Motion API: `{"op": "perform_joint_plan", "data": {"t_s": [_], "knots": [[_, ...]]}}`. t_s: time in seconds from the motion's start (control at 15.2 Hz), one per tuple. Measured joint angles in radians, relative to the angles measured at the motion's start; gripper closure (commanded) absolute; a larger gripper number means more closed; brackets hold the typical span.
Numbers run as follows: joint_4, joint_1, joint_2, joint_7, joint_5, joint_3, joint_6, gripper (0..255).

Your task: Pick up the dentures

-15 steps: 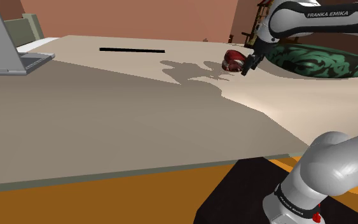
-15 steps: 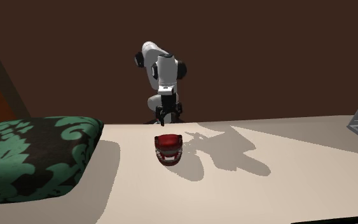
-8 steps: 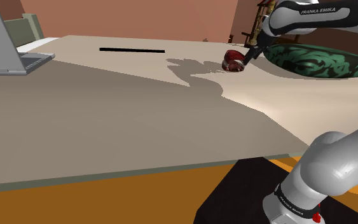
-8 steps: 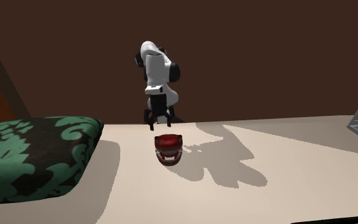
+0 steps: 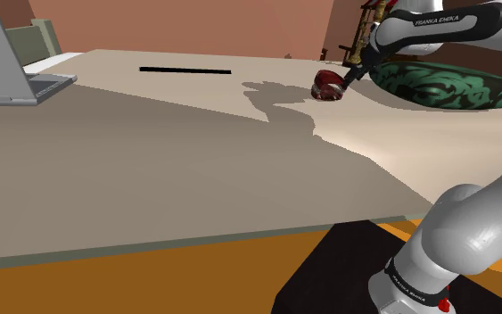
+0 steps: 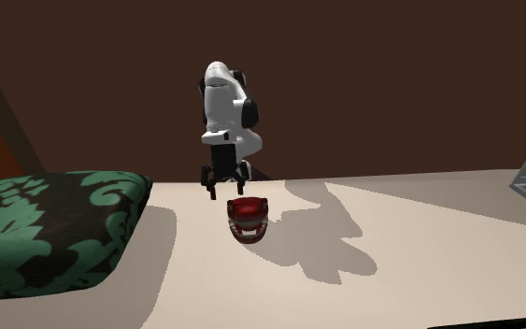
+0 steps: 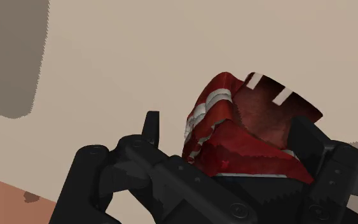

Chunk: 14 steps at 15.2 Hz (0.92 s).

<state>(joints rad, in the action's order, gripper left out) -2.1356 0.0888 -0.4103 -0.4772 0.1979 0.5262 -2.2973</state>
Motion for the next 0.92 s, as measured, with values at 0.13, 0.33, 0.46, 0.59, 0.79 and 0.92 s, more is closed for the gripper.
{"op": "perform_joint_plan", "data": {"t_s": [0.13, 0.33, 0.46, 0.59, 0.79, 0.92], "knots": [[-0.02, 0.001, 0.004, -0.002, 0.0, 0.005, -0.025, 0], [-0.039, 0.001, 0.005, -0.001, 0.002, 0.008, -0.045, 255], [-0.041, 0.001, 0.006, -0.001, 0.002, 0.008, -0.047, 255], [-0.041, 0.001, 0.005, -0.001, 0.002, 0.008, -0.048, 255], [-0.041, 0.001, 0.005, -0.001, 0.002, 0.008, -0.048, 255], [-0.041, 0.001, 0.005, 0.0, 0.002, 0.008, -0.048, 255]]}}
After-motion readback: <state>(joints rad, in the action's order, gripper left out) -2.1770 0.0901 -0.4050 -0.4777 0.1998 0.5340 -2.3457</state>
